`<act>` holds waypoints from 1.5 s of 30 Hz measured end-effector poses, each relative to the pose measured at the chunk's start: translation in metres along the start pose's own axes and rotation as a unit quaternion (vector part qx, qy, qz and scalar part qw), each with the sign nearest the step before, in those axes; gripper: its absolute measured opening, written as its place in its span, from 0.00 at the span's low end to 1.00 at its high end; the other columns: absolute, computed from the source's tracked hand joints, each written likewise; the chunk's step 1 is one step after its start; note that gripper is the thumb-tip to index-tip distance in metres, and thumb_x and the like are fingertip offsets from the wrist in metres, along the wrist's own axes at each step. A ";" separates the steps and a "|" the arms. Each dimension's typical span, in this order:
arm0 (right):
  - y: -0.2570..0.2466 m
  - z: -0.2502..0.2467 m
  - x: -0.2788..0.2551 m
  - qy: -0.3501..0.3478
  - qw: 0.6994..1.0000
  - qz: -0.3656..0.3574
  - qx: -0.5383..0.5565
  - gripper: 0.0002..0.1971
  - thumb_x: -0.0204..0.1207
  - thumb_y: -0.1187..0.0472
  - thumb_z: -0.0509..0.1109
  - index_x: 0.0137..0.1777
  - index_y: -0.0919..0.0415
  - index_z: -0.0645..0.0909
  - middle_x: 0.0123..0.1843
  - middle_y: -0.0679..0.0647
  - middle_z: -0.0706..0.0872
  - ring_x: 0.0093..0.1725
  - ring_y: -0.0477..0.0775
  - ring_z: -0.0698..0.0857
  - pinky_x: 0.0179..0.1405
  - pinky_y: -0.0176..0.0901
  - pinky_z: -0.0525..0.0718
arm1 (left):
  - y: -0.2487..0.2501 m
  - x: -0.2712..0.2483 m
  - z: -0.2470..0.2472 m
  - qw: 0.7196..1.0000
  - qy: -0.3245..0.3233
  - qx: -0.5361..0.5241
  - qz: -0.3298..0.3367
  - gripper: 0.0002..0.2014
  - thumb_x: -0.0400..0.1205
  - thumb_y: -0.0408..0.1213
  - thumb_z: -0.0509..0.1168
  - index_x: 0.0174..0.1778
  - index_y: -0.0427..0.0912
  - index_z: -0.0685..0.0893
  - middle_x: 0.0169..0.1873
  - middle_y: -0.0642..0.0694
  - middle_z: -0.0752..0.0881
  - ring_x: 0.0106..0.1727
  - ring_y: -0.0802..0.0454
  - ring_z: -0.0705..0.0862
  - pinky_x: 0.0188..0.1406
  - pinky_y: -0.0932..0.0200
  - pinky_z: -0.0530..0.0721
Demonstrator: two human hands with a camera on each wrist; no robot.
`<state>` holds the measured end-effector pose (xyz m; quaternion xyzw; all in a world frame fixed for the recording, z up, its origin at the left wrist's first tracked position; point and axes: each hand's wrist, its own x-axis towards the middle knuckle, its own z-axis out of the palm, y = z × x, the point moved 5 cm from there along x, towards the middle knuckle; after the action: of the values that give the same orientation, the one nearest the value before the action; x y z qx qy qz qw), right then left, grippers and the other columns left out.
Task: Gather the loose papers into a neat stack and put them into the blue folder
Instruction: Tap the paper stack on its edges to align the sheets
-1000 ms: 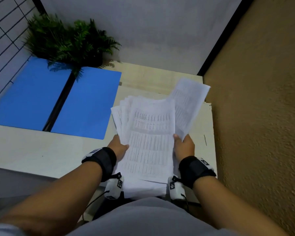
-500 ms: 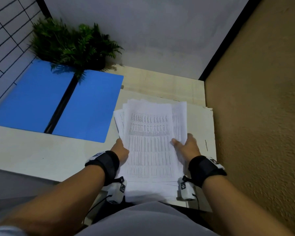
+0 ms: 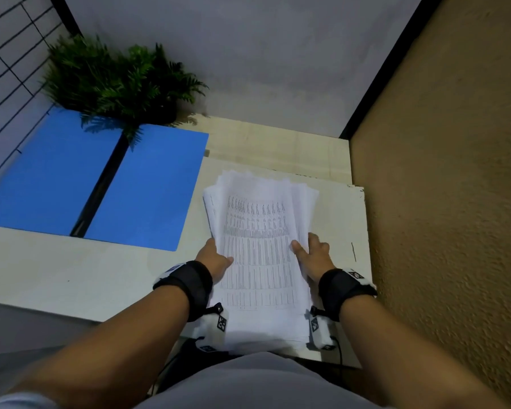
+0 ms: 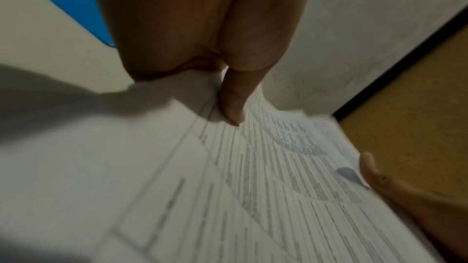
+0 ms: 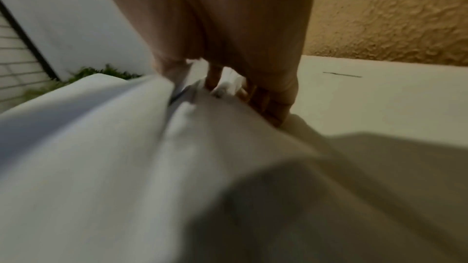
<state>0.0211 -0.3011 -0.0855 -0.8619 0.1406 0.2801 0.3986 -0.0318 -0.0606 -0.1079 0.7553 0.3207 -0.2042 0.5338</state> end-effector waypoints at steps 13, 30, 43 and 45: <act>-0.060 -0.080 -0.049 -0.030 0.886 -0.169 0.431 0.34 0.54 0.71 0.82 0.65 0.66 0.82 0.58 0.57 0.91 0.60 0.60 0.89 0.57 0.51 0.88 | 0.120 -0.060 -0.036 0.959 -0.044 -0.154 0.233 0.23 0.79 0.19 0.66 0.66 0.44 0.76 0.50 0.53 0.86 0.56 0.52 0.86 0.50 0.66 0.85; -0.095 -0.082 -0.095 0.066 0.859 -0.270 0.429 0.42 0.57 0.69 0.87 0.71 0.66 0.72 0.66 0.65 0.83 0.66 0.65 0.84 0.59 0.66 0.85 | 0.145 -0.076 -0.067 0.920 -0.093 -0.237 0.297 0.47 0.54 0.35 0.85 0.72 0.45 0.76 0.63 0.45 0.87 0.64 0.49 0.86 0.58 0.48 0.88; -0.107 -0.090 -0.106 0.109 0.862 -0.262 0.419 0.25 0.65 0.72 0.80 0.60 0.54 0.80 0.59 0.57 0.88 0.62 0.59 0.86 0.58 0.56 0.87 | 0.158 -0.074 -0.081 0.906 -0.105 -0.256 0.319 0.41 0.53 0.38 0.85 0.66 0.44 0.83 0.58 0.43 0.90 0.61 0.47 0.88 0.55 0.50 0.88; -0.103 -0.093 -0.110 0.120 0.854 -0.261 0.433 0.37 0.58 0.62 0.86 0.68 0.55 0.75 0.63 0.58 0.86 0.64 0.59 0.86 0.59 0.60 0.87 | 0.159 -0.073 -0.085 0.906 -0.114 -0.245 0.327 0.45 0.51 0.41 0.88 0.67 0.41 0.82 0.59 0.41 0.89 0.62 0.44 0.87 0.57 0.48 0.88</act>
<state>0.0149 -0.3042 0.0915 -0.6339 0.0641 -0.0296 0.7702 0.0250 -0.0365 0.0764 0.6351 0.0332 -0.0180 0.7715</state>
